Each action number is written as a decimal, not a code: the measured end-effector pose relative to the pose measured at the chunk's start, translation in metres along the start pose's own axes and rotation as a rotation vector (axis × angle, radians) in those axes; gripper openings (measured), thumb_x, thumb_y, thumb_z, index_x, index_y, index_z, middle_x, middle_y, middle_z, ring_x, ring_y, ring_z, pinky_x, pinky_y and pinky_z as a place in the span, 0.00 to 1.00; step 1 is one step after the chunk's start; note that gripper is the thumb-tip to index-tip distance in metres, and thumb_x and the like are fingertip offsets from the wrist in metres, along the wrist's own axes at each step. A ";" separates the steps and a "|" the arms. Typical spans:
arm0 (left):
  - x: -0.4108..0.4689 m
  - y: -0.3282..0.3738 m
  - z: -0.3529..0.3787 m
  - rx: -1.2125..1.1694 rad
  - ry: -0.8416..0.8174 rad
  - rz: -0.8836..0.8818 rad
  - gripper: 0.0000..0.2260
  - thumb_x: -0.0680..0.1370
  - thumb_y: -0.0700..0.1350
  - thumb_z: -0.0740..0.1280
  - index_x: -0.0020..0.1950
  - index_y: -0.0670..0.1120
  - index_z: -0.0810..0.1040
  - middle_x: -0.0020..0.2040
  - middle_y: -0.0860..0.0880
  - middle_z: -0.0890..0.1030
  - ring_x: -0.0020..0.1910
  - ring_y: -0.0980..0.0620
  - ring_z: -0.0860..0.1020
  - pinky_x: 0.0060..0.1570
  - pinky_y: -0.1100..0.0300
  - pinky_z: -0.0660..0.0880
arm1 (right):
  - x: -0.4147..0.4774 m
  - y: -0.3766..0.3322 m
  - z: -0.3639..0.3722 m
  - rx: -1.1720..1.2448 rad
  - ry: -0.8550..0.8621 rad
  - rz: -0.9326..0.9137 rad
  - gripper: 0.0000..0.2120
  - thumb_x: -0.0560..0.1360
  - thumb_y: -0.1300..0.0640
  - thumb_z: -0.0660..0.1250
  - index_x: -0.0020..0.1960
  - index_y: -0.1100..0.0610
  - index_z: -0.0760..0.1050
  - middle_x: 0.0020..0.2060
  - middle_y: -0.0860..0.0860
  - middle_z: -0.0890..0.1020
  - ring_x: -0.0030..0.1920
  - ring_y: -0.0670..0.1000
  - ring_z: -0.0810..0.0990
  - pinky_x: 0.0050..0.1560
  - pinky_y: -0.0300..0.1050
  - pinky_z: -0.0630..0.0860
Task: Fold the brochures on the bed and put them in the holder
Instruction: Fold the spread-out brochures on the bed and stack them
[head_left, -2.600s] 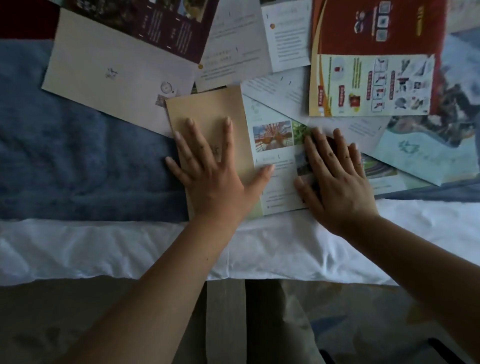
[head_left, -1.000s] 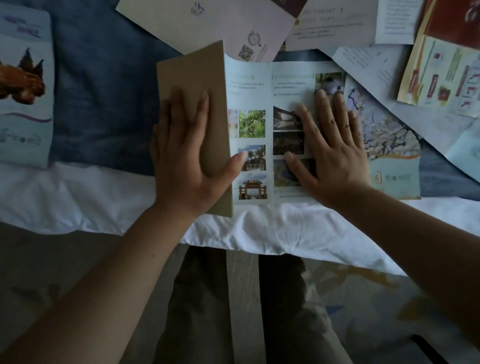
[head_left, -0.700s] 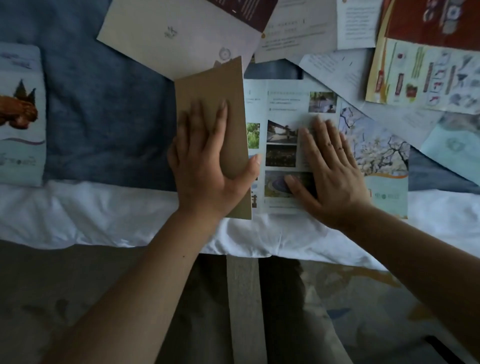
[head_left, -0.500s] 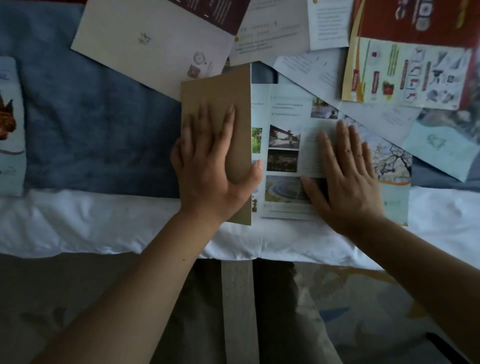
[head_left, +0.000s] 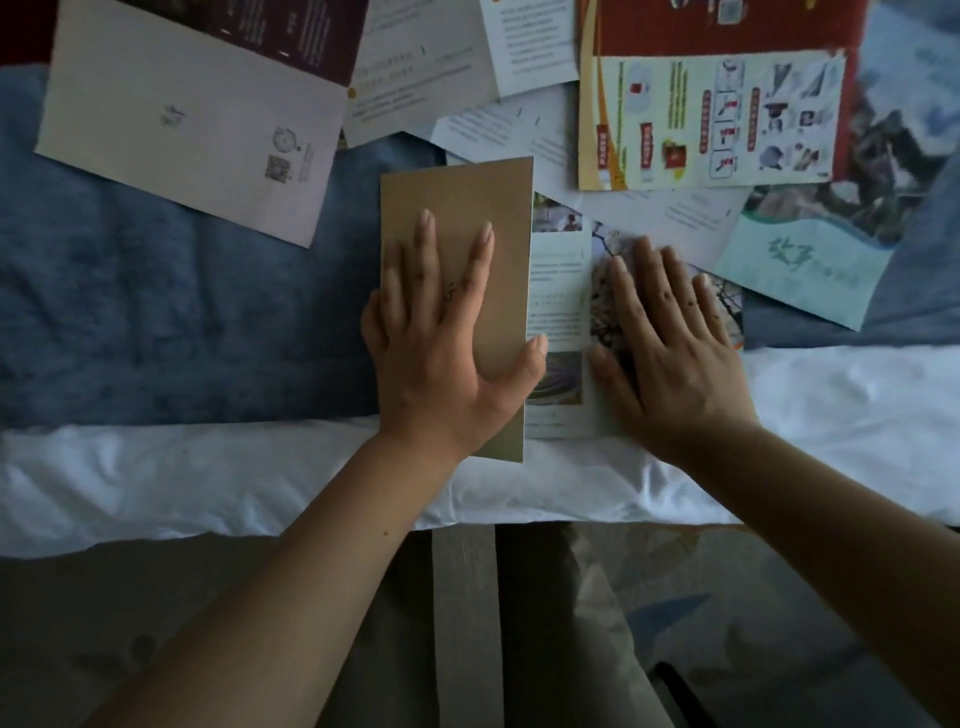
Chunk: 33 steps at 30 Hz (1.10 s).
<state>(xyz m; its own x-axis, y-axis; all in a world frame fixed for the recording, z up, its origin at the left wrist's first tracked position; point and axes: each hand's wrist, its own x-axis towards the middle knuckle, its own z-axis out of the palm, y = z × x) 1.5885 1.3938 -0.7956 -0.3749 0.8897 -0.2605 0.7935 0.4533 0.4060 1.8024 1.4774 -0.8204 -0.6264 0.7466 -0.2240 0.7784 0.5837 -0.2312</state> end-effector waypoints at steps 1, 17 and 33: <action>0.001 0.003 0.003 0.017 -0.004 0.005 0.41 0.75 0.71 0.58 0.84 0.57 0.53 0.85 0.44 0.48 0.82 0.37 0.50 0.75 0.35 0.54 | -0.002 0.003 0.000 0.000 0.007 -0.003 0.34 0.85 0.40 0.49 0.85 0.56 0.48 0.83 0.57 0.48 0.83 0.56 0.45 0.82 0.56 0.44; 0.001 0.017 0.035 0.295 -0.050 -0.046 0.42 0.76 0.72 0.54 0.85 0.54 0.47 0.85 0.41 0.44 0.82 0.32 0.44 0.74 0.28 0.51 | -0.008 0.002 0.001 0.019 -0.057 -0.142 0.31 0.85 0.43 0.49 0.84 0.54 0.51 0.83 0.55 0.51 0.83 0.59 0.45 0.82 0.59 0.47; -0.034 -0.168 -0.031 0.305 0.065 -0.194 0.41 0.77 0.73 0.53 0.85 0.54 0.48 0.85 0.41 0.46 0.82 0.34 0.46 0.76 0.30 0.48 | 0.055 -0.170 0.036 0.042 -0.072 -0.274 0.31 0.85 0.44 0.51 0.84 0.57 0.52 0.83 0.60 0.50 0.83 0.59 0.45 0.82 0.57 0.43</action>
<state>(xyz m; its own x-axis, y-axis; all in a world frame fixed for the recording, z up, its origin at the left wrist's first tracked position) 1.4531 1.2889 -0.8283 -0.5546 0.7947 -0.2467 0.8074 0.5857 0.0717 1.6339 1.4075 -0.8272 -0.8158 0.5374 -0.2139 0.5781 0.7457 -0.3314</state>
